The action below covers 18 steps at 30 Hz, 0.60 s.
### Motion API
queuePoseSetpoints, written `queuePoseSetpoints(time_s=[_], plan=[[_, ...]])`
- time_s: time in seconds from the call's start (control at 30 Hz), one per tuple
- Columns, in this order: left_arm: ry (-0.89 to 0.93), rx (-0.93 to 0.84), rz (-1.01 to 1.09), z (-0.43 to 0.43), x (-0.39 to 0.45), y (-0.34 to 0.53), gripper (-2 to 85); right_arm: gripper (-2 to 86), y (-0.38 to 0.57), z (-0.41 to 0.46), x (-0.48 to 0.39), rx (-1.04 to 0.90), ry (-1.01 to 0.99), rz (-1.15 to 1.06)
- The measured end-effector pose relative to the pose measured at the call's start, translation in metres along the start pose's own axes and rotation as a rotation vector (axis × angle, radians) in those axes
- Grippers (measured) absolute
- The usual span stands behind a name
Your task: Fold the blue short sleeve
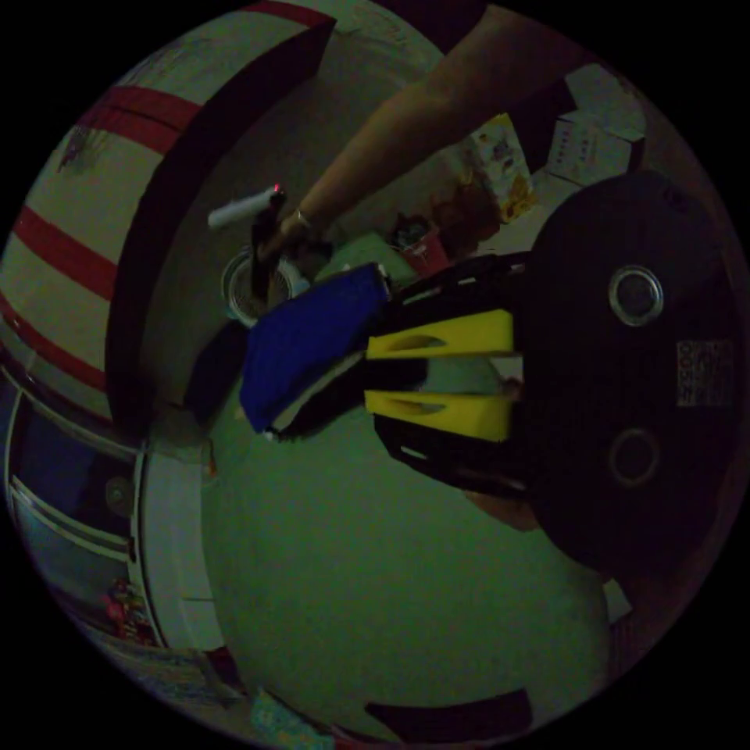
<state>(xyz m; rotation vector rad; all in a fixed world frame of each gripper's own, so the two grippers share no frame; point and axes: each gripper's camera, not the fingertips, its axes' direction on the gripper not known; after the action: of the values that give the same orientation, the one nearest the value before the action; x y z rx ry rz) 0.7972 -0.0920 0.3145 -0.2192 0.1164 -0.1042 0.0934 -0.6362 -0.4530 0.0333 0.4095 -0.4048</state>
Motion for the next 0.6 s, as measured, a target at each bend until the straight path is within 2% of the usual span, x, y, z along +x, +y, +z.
queuePoseSetpoints(time_s=[0.1, 0.2, 0.3, 0.43, 0.6], plan=[[-0.103, -0.031, 0.005, -0.003, -0.029, 0.004, 1.8, -0.3, 0.004, -0.014, -0.018, -0.021, -0.075, -0.104], [-0.121, -0.049, -0.011, -0.007, -0.064, 0.013, 0.7, -1.1, 0.016, -0.022, -0.06, 0.002, -0.092, -0.229], [-0.159, -0.077, -0.034, -0.013, -0.103, 0.024, 0.3, -1.1, 0.032, -0.014, -0.114, 0.038, -0.239, -0.332], [-0.263, -0.107, -0.06, -0.023, -0.159, 0.039, 0.1, -1.0, 0.051, 0.035, -0.208, -0.072, -0.397, -0.441], [-0.344, -0.105, -0.09, -0.03, -0.219, 0.052, -0.1, -1.1, 0.072, 0.124, -0.323, -0.261, -0.369, -0.551]])
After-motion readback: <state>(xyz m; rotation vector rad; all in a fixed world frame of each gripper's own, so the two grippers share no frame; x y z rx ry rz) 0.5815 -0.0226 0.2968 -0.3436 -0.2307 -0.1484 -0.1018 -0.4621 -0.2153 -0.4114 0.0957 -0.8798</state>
